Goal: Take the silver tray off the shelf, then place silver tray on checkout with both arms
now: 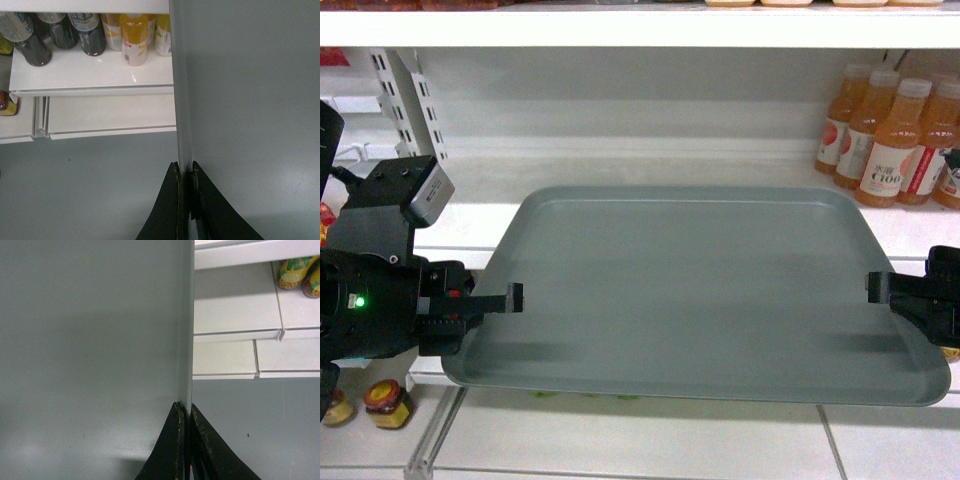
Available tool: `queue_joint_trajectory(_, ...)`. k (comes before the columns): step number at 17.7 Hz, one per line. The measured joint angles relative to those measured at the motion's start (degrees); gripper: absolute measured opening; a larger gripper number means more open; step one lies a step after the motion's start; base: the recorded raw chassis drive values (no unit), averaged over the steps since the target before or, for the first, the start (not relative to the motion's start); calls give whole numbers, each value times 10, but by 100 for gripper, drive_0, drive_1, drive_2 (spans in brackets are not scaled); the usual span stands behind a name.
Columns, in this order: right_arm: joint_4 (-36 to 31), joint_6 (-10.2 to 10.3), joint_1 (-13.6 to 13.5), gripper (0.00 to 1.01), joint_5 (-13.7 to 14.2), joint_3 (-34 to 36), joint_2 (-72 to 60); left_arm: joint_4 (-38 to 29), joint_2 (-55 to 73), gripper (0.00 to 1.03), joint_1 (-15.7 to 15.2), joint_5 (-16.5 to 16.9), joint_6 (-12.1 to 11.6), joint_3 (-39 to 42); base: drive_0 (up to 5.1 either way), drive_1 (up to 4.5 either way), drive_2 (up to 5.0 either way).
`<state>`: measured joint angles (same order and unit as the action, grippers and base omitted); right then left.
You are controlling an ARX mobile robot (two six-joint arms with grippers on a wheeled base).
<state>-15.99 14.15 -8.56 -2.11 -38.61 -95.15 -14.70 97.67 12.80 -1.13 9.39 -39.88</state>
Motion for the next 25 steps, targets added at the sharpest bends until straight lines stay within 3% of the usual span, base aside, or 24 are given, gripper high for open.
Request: queue_joint_trajectory(25, 1, 0, 0, 4, 2, 0, 0, 2, 0, 3, 1, -3, -4, 0, 8, -420, 435)
